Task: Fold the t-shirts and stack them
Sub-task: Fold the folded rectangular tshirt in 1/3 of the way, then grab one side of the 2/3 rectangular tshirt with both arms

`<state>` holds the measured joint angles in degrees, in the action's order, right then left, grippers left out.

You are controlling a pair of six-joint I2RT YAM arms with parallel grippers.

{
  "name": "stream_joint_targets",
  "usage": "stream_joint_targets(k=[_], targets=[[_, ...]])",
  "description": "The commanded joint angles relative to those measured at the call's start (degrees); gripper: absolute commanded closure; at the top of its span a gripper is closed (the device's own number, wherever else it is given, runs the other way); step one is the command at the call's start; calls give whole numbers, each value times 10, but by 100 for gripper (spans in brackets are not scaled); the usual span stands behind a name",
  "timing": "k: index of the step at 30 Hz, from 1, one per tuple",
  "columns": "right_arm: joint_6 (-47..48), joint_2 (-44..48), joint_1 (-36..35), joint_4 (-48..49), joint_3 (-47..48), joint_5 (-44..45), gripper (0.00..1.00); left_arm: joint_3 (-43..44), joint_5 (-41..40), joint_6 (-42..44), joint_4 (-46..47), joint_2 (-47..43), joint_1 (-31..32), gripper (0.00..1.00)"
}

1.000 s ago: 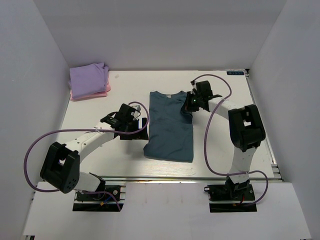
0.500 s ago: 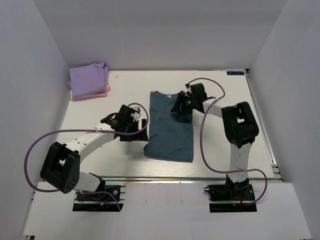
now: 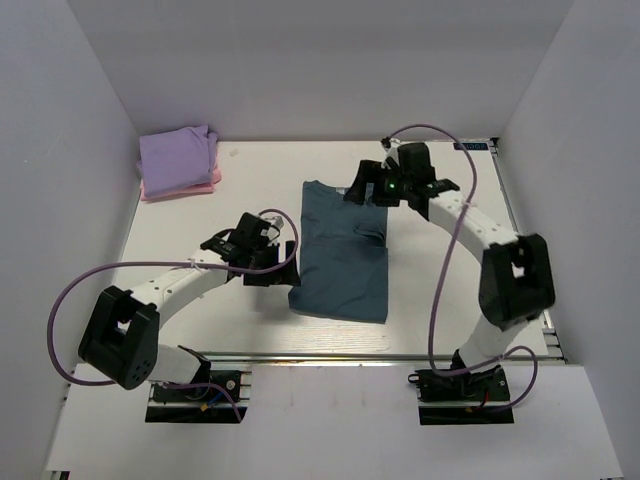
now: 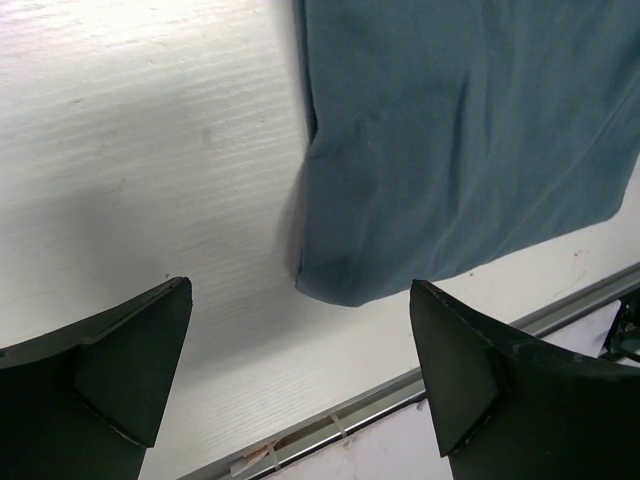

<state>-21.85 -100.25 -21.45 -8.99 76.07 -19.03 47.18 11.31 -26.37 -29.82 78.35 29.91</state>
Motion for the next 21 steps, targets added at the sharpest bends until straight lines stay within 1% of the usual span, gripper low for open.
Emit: stream_joint_targets(k=[1,2,3,4,5,6,7,8,10,12,13,15,16,17,18,20,21], targets=[[2,93,1,-28,-90,43,10,-12,35,3,31,-23,8,0],[1,113,-1,-30,-111,57,10,-19,42,9,36,-23,8,0],[1,131,-4,-30,-156,93,10,-27,54,9,42,-28,14,0],[-4,174,-6,-36,-202,104,10,-27,54,9,47,-28,19,0],[-18,218,-8,-35,-225,115,10,-35,60,9,56,-28,19,0],[-25,262,-15,-37,-272,143,10,-43,65,9,62,-28,19,0],[-35,282,-18,-44,-314,148,10,-43,65,9,62,-22,25,0],[-59,330,-18,-48,-333,150,10,-48,74,9,68,-17,31,0],[-74,351,-25,-80,-389,137,10,-55,74,9,76,-10,38,0],[-95,381,-35,-102,-420,113,10,-70,74,9,89,-3,38,2],[-101,385,-37,-115,-440,109,10,-76,79,9,94,-3,44,6],[-104,405,-40,-131,-464,116,10,-76,79,9,111,2,44,12],[-102,409,-40,-133,-475,115,10,-83,85,9,117,2,50,13],[-101,410,-42,-138,-485,96,10,-83,85,9,122,8,50,19],[-100,413,-43,-134,-488,88,10,-83,85,9,122,8,50,23],[-102,409,-46,-118,-497,63,11,-89,78,9,122,15,55,27],[-105,402,-47,-113,-503,58,11,-95,78,4,129,20,55,33]])
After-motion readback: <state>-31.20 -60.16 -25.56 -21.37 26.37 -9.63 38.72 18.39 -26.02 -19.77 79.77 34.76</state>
